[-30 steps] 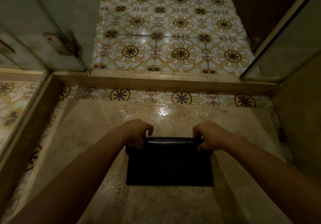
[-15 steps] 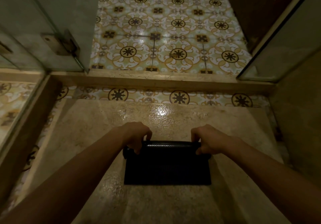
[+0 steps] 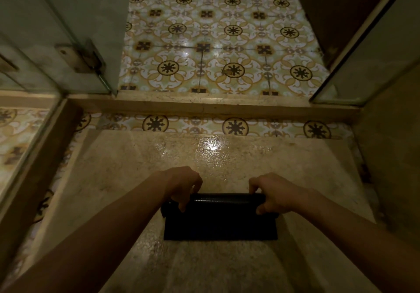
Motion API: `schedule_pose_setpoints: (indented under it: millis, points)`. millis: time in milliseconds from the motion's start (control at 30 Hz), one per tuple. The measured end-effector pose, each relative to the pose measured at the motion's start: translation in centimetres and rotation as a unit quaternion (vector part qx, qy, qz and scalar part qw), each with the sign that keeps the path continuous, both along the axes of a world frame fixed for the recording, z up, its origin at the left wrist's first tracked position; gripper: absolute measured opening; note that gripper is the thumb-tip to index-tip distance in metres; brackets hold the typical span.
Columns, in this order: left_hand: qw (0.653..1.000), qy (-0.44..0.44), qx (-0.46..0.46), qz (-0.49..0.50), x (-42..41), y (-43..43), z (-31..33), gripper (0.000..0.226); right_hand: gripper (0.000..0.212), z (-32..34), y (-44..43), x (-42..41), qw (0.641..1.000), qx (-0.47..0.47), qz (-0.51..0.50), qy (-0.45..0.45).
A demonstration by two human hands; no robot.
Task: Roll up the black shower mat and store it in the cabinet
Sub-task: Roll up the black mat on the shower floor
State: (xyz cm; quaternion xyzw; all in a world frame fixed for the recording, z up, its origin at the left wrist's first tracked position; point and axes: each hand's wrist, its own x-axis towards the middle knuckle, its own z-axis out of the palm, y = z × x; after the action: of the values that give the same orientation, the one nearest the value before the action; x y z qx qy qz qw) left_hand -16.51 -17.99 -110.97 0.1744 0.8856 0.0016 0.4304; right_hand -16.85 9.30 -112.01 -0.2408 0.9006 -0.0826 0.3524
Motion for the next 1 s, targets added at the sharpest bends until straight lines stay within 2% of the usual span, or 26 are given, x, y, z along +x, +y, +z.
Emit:
schedule_pose_setpoints:
  millis: [133, 267, 433, 533, 767, 867, 1000]
  points:
    - [1.0, -0.021, 0.013, 0.0, 0.9, -0.3, 0.1, 0.055, 0.055, -0.7, 0.6, 1.3, 0.999, -0.014, -0.004, 0.036]
    - [0.999, -0.036, 0.028, -0.011, 1.6, -0.4, 0.1, 0.052, 0.075, -1.7, 0.4, 3.0, 0.996, 0.01, 0.051, 0.077]
    - [0.999, -0.022, 0.04, 0.005, 2.9, -0.5, -0.7, 0.071, 0.06, -1.4, 0.1, 3.0, 0.991, 0.035, 0.118, 0.043]
    - [0.999, -0.014, 0.043, -0.016, 3.3, -0.6, -1.1, 0.074, 0.053, -0.9, -0.3, 2.1, 0.991, 0.048, 0.124, 0.009]
    - [0.999, -0.001, 0.049, -0.02, 5.1, -0.7, -2.6, 0.08, 0.057, -1.3, -0.6, 3.5, 0.993, 0.041, 0.111, 0.016]
    - [0.997, 0.041, 0.05, -0.035, 6.1, -0.9, -3.0, 0.082, 0.061, -1.5, -0.5, 4.7, 0.995, 0.036, 0.092, 0.022]
    - [0.992, 0.1, 0.076, -0.033, 8.4, -1.3, -3.9, 0.075, 0.053, -2.3, -0.1, 6.2, 0.988, 0.031, 0.127, 0.078]
